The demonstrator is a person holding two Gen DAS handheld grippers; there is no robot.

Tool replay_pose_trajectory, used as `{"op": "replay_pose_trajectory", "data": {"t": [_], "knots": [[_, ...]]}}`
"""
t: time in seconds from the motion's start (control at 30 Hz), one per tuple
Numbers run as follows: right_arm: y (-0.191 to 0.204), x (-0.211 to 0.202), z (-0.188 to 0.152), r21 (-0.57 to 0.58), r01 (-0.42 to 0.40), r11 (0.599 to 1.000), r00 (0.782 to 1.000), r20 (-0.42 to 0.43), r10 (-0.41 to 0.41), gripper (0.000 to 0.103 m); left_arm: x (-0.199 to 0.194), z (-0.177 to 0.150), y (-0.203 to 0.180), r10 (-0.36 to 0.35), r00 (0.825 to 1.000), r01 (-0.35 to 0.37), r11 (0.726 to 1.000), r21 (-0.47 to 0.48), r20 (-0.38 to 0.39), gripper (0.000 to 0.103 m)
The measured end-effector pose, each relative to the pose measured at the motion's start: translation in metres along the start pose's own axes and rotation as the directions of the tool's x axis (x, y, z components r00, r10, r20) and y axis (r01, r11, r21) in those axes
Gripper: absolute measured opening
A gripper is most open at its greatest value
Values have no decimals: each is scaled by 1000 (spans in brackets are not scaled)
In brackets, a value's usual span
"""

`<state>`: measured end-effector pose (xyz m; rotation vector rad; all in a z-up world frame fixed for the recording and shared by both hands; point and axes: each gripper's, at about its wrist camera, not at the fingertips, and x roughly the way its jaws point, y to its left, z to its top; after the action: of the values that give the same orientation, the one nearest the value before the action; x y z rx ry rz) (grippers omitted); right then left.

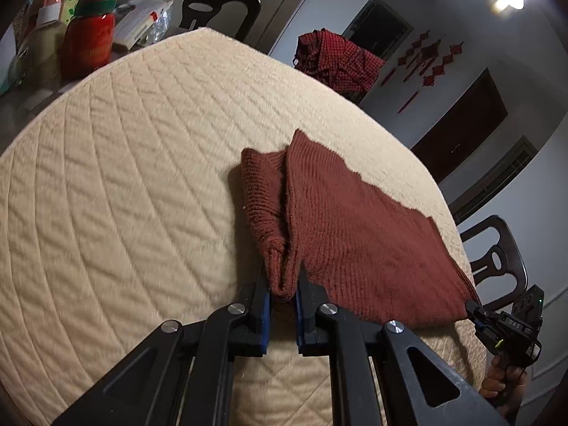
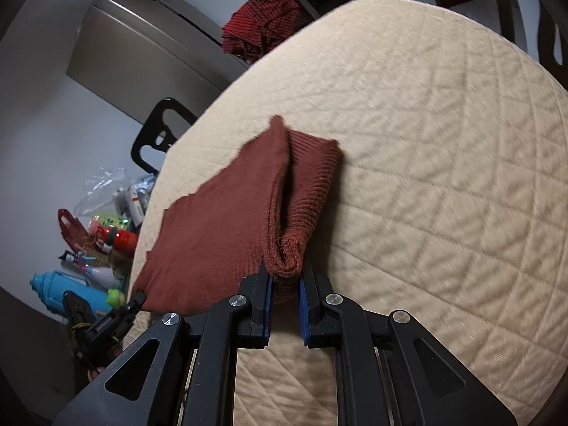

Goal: Fold small clothes

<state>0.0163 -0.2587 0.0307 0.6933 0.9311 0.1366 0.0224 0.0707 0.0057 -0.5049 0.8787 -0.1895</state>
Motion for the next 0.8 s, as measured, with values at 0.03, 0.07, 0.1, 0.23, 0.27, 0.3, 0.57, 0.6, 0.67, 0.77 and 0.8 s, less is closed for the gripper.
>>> {"op": "replay_pose_trajectory", "data": {"t": [0.03,0.07,0.1,0.23,0.27,0.3,0.57,0.6,0.67,0.77,0.8], "knots": [[-5,2,-1,15,-1,1000,1000,-8,1,12,1,-2,2,-4,1000,4,1000,-4,-6,12],[-7,3,-2,20,-1,1000,1000,-10,2,12,3,-2,3,-2,1000,2,1000,-4,-9,12],[-9,5,-2,24,3,1000,1000,-12,-3,12,5,-2,5,2,1000,-2,1000,-6,-11,12],[-12,8,-2,23,9,1000,1000,-13,-8,12,5,-4,7,-6,1000,6,1000,-10,-13,12],[-12,7,-3,15,9,1000,1000,-15,-9,13,4,-4,6,-6,1000,6,1000,-6,-12,13],[-11,6,-2,8,8,1000,1000,-23,-8,13,4,-5,5,-6,1000,6,1000,-2,-14,15],[3,-25,1,-81,94,992,993,73,-88,20,-21,-1,12,7,1000,-8,1000,13,25,17],[8,-30,2,-100,94,991,992,99,-84,20,-24,2,9,12,999,-13,1000,23,40,17],[20,-35,6,-140,86,986,988,142,-65,20,-29,9,-2,16,997,-21,998,56,81,17],[38,-29,11,-205,69,976,985,170,-34,20,-30,20,-14,0,993,-10,996,84,121,17],[42,-22,12,-217,67,974,986,163,-32,20,-29,23,-18,-1,992,-11,995,94,130,17]]}}
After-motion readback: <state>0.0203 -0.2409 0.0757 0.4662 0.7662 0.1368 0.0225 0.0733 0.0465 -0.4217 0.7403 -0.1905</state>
